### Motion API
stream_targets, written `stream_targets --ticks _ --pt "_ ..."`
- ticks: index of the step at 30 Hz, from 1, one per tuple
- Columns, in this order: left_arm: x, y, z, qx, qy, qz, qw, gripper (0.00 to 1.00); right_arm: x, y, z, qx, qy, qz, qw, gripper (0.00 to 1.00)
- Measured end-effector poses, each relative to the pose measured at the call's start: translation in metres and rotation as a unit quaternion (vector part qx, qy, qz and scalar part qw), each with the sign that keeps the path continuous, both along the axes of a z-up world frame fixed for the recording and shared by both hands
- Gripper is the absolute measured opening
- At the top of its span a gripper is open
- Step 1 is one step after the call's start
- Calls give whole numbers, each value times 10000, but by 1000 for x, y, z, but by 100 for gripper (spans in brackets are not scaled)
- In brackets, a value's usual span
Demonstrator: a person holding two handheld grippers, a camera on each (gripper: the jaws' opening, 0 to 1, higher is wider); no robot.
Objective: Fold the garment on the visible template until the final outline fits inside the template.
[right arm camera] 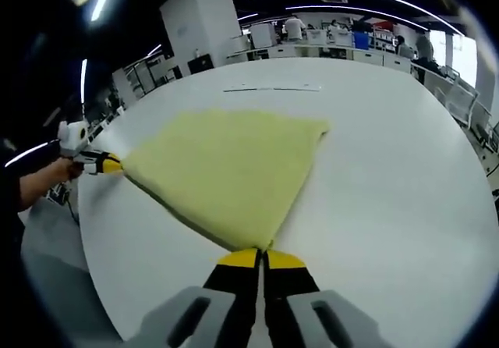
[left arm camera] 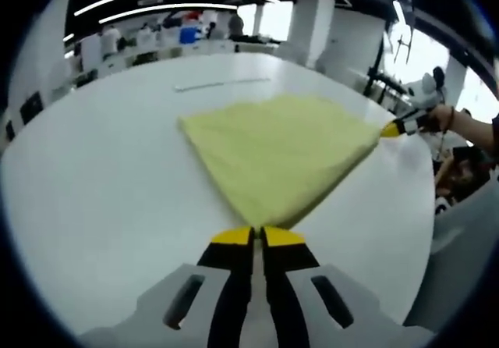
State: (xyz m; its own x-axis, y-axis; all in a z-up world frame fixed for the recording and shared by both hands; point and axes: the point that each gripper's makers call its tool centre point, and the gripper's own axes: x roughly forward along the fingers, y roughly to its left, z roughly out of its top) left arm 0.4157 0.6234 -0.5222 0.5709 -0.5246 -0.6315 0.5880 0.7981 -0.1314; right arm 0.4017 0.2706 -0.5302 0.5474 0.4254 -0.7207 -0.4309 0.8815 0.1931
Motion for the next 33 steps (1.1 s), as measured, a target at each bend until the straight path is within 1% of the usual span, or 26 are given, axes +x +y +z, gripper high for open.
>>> stream_targets --ticks 8,16,26,33 --pt "-5 1 2 47 -17 -72 10000 0 -5 -1 0 14 58 22 10000 0" --pt "-15 3 6 178 -70 -199 9996 0 -14 1 2 9 73 70 9999 0" --pt "-30 9 3 138 -10 -188 9997 0 -31 4 1 58 99 94 9999 0" --pt "-31 9 2 126 -2 -166 9998 0 -33 4 0 69 110 37 9999 0"
